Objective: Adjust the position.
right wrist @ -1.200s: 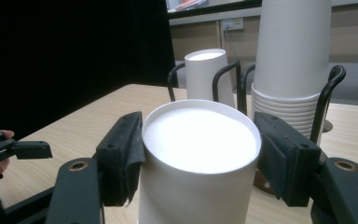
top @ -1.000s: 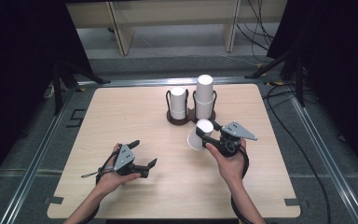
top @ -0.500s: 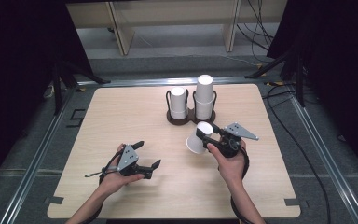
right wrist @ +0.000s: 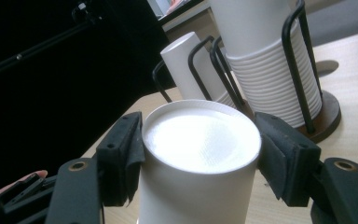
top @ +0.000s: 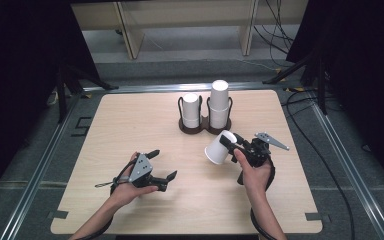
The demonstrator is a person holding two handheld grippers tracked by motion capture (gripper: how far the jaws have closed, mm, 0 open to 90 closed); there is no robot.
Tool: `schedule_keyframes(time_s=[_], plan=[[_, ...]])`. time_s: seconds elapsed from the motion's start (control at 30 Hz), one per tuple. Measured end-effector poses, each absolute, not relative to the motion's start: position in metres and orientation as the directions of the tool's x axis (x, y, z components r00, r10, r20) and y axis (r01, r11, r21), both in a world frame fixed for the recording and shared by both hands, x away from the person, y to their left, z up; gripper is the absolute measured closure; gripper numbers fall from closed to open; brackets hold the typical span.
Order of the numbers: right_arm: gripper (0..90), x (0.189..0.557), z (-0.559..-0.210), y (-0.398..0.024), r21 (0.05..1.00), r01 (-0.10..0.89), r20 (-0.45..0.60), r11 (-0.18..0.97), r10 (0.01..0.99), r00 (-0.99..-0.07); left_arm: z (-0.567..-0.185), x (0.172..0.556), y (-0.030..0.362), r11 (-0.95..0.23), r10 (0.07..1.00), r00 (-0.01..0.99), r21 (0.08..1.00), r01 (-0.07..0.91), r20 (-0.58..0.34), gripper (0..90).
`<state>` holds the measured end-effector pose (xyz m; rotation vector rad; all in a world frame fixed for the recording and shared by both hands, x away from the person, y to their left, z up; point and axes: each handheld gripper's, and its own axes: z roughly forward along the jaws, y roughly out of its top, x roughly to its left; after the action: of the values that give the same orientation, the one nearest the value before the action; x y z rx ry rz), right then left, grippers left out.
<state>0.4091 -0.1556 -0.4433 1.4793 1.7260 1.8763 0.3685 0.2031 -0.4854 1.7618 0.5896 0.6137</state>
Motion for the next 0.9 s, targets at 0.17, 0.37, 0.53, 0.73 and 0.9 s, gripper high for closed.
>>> schedule_keyframes(time_s=[0.17,0.37,0.53,0.73,0.9], plan=[[36.1,0.413,-0.449,-0.157,0.785,0.516,0.583,-0.342,0.689,-0.431,-0.487,0.37,0.203,-0.25,0.668,0.736,0.965,0.079,0.113,3.1],[36.1,0.416,-0.456,-0.161,0.75,0.536,0.635,-0.387,0.647,-0.422,-0.488,0.369,0.203,-0.263,0.668,0.735,0.961,0.085,0.118,3.1],[36.1,0.419,-0.459,-0.162,0.716,0.551,0.677,-0.429,0.619,-0.398,-0.488,0.369,0.202,-0.259,0.666,0.737,0.962,0.082,0.116,3.1],[36.1,0.422,-0.461,-0.16,0.658,0.581,0.739,-0.479,0.559,-0.376,-0.488,0.37,0.198,-0.236,0.646,0.756,0.969,0.068,0.104,2.8],[36.1,0.426,-0.464,-0.162,0.65,0.577,0.748,-0.495,0.55,-0.371,-0.488,0.373,0.192,-0.239,0.635,0.766,0.968,0.075,0.097,2.3]])
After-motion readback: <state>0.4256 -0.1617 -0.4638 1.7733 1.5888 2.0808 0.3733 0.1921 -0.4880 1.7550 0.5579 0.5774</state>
